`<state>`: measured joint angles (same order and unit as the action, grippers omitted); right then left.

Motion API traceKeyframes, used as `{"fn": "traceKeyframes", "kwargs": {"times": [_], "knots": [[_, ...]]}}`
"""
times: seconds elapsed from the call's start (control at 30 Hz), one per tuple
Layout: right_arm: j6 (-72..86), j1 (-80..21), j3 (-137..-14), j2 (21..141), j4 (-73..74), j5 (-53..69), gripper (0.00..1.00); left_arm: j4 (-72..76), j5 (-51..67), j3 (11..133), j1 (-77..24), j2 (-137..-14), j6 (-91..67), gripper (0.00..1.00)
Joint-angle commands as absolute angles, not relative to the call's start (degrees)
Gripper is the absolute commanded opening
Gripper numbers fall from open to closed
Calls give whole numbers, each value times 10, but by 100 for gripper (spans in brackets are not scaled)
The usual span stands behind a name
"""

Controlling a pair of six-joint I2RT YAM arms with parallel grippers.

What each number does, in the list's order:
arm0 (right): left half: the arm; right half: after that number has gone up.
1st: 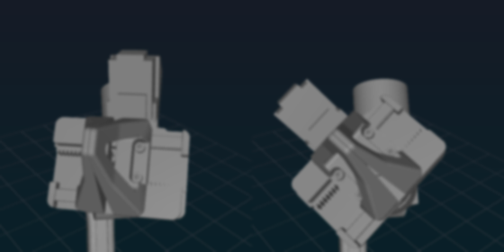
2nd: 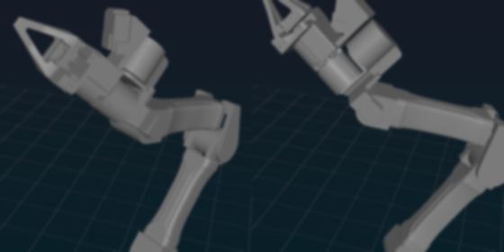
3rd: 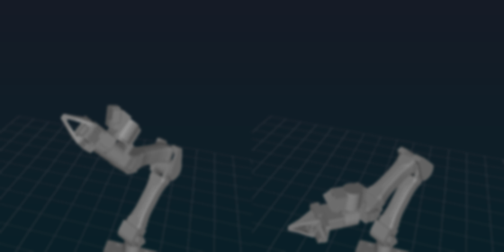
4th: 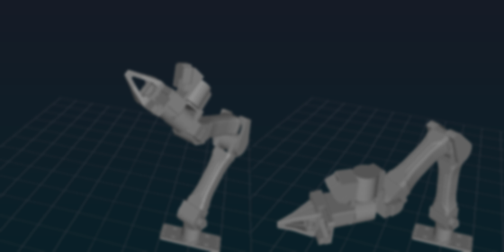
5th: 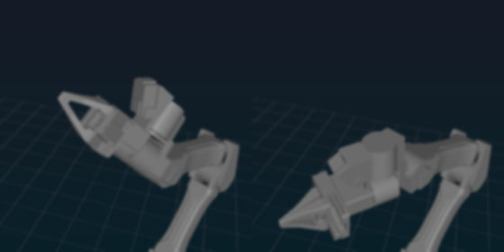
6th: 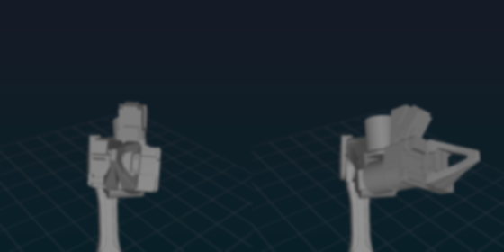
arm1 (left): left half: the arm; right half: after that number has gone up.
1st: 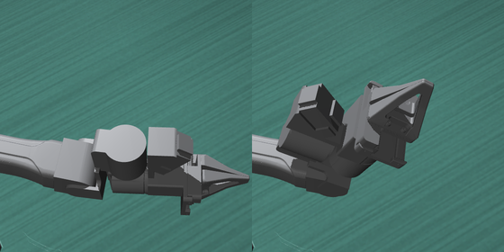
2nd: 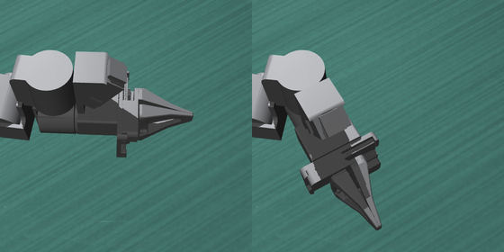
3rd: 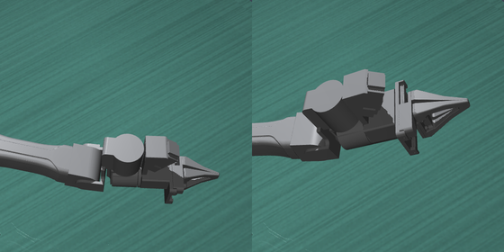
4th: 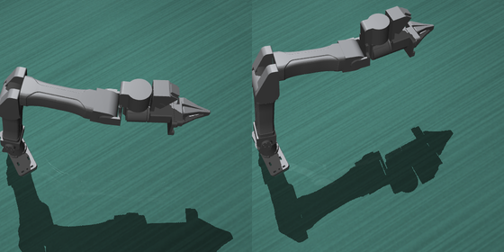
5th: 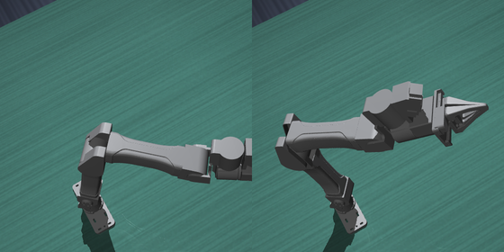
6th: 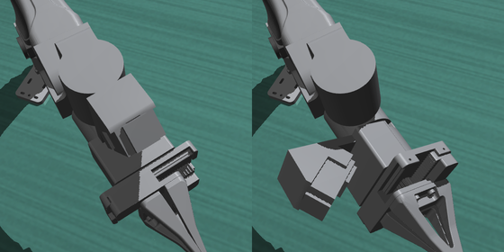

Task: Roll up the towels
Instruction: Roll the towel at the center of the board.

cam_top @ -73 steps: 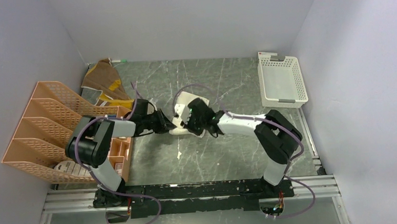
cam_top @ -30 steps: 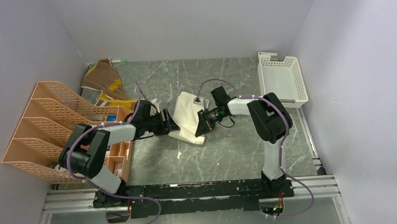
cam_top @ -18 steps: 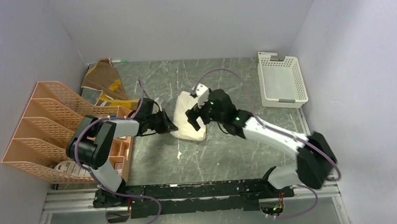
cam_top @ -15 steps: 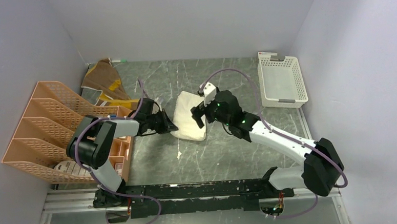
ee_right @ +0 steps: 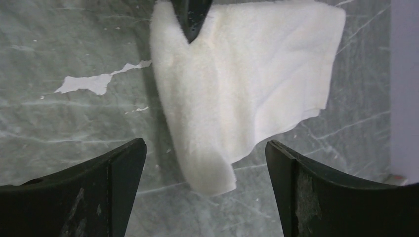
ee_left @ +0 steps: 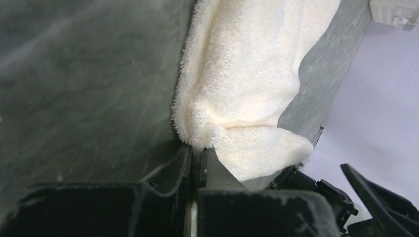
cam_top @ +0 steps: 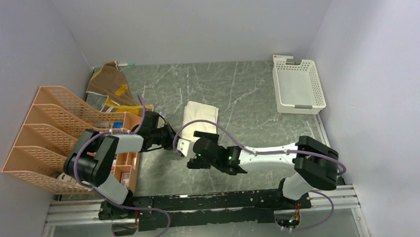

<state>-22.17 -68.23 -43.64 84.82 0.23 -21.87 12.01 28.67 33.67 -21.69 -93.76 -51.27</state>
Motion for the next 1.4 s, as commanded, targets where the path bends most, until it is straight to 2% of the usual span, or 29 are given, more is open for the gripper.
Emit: {"fn": "traceKeyframes", "kwargs": {"times": [0.0,0.2,0.3,0.4,0.47,0.5,0.53,0.57,0.6,0.7,0.77,0.8,0.87,0.9,1.0,1.1,1.23,1.37], "knots": [[-318,-685,-439,883,-54,-256,91,127,291,302,-213,-922,-545,7],[-386,-683,-445,944,-95,-241,87,143,301,286,-213,-924,-548,7],[-398,-683,-453,969,-89,-229,81,143,303,289,-213,-929,-544,7],[-402,-681,-461,985,-82,-217,70,145,308,293,-213,-936,-542,7],[-399,-678,-465,1000,-76,-211,58,149,313,294,-213,-939,-543,7],[-398,-675,-467,1006,-72,-208,47,151,315,295,-213,-939,-542,7],[-396,-672,-472,1015,-62,-204,31,152,317,295,-213,-939,-544,7],[-392,-667,-482,1026,-46,-198,9,153,318,296,-212,-938,-544,7],[-384,-663,-494,1035,-27,-194,0,153,320,296,-211,-937,-543,7],[-358,-640,-515,1018,8,-136,0,167,336,292,-195,-922,-540,7],[-334,-604,-529,982,33,-25,0,185,361,288,-176,-906,-527,10],[-323,-581,-541,964,58,30,0,189,375,287,-166,-897,-521,20],[-305,-534,-566,939,91,143,0,183,384,285,-147,-871,-507,48],[-301,-514,-581,930,105,183,0,175,379,285,-141,-855,-501,58],[-298,-472,-629,931,150,269,0,145,361,286,-128,-806,-483,73],[-289,-427,-703,983,231,373,0,122,346,289,-126,-769,-468,74],[-331,-392,-829,1120,398,526,0,132,330,276,-126,-746,-453,76],[-400,-390,-882,1218,493,588,0,141,331,264,-126,-751,-446,76]]}}
